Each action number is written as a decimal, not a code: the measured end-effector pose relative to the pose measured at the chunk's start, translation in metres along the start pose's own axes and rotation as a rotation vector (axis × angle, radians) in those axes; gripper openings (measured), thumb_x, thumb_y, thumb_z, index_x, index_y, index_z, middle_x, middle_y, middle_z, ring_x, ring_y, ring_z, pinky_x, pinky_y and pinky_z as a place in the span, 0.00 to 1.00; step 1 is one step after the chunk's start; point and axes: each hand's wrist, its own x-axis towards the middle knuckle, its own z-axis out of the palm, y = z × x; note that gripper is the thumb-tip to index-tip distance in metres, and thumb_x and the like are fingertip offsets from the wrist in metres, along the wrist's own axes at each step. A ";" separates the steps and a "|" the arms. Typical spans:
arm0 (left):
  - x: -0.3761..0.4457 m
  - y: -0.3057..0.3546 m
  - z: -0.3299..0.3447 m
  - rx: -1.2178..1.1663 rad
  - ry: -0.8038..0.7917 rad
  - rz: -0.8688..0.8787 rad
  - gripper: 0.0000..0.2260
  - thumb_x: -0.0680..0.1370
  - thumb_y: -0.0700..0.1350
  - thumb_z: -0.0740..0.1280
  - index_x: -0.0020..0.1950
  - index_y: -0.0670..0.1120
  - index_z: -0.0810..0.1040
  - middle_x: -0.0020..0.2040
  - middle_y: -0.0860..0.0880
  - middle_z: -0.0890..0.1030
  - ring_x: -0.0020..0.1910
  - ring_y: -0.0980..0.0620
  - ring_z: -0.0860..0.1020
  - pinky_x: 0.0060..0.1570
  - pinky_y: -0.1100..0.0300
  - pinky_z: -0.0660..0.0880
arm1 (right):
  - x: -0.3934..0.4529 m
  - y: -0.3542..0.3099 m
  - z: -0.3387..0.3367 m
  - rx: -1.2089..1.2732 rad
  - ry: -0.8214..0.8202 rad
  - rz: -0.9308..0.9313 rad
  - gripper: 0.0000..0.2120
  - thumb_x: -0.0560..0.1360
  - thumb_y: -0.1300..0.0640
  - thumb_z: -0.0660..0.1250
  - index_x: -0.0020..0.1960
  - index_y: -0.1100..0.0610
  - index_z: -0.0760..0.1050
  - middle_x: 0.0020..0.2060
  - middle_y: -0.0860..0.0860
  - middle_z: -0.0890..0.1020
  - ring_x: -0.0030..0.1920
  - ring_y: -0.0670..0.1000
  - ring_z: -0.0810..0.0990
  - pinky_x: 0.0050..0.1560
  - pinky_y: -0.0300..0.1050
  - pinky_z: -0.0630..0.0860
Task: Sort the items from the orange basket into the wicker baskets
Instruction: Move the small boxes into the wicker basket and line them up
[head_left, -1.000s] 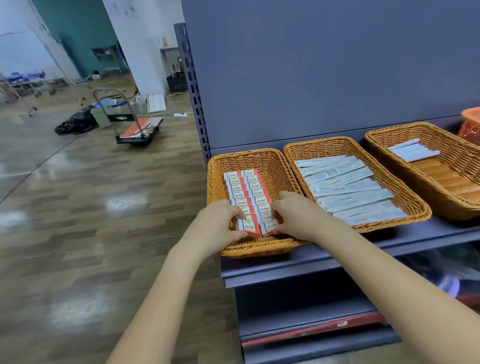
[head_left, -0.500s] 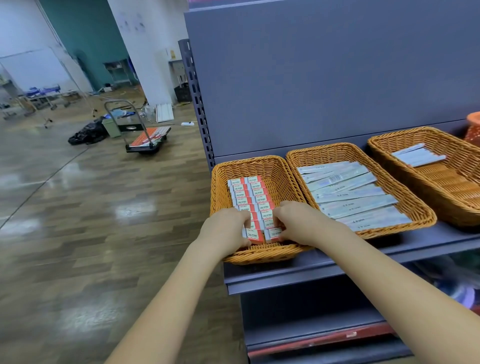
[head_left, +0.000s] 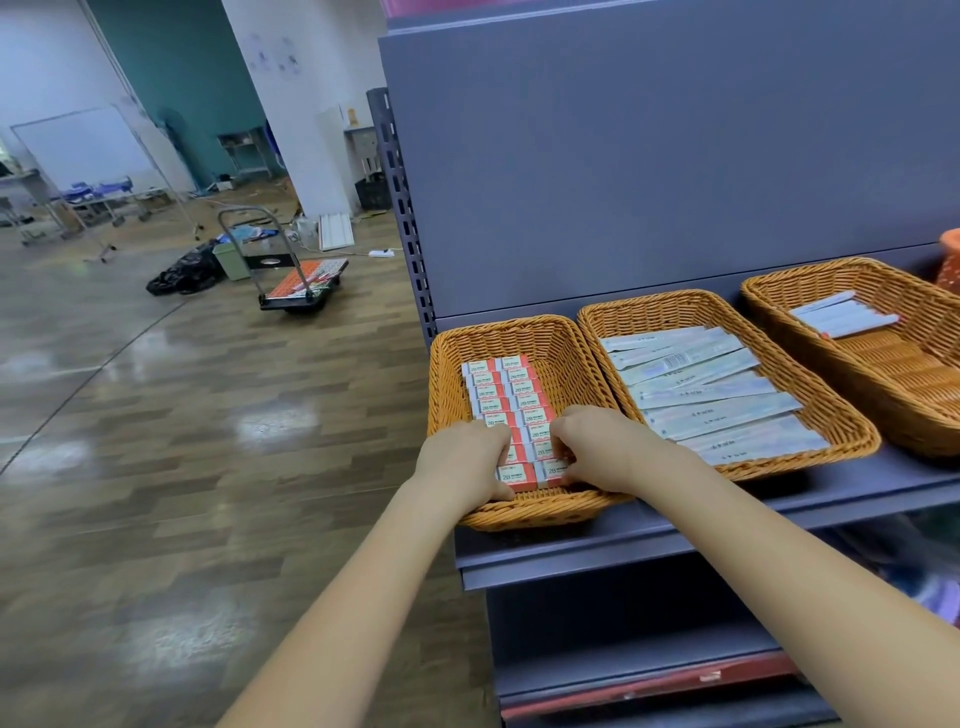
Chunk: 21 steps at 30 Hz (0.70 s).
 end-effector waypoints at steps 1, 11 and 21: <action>0.000 0.000 -0.001 0.011 -0.007 0.008 0.16 0.74 0.55 0.69 0.54 0.49 0.68 0.57 0.49 0.75 0.54 0.49 0.73 0.44 0.58 0.70 | 0.000 0.000 0.000 -0.007 -0.004 0.002 0.15 0.73 0.54 0.70 0.57 0.58 0.73 0.55 0.53 0.74 0.54 0.54 0.75 0.55 0.49 0.75; 0.031 -0.005 -0.022 -0.002 0.170 -0.032 0.16 0.80 0.55 0.60 0.61 0.47 0.73 0.56 0.48 0.77 0.53 0.49 0.75 0.45 0.56 0.73 | 0.020 0.002 -0.025 0.012 0.228 -0.013 0.13 0.79 0.53 0.60 0.60 0.57 0.73 0.55 0.53 0.75 0.57 0.53 0.74 0.55 0.46 0.72; 0.084 0.011 -0.010 0.120 0.263 -0.010 0.18 0.81 0.54 0.56 0.66 0.46 0.70 0.63 0.47 0.75 0.62 0.48 0.71 0.59 0.54 0.69 | 0.030 0.042 -0.017 0.038 0.354 0.200 0.14 0.80 0.54 0.57 0.59 0.60 0.72 0.57 0.55 0.74 0.60 0.55 0.71 0.58 0.50 0.71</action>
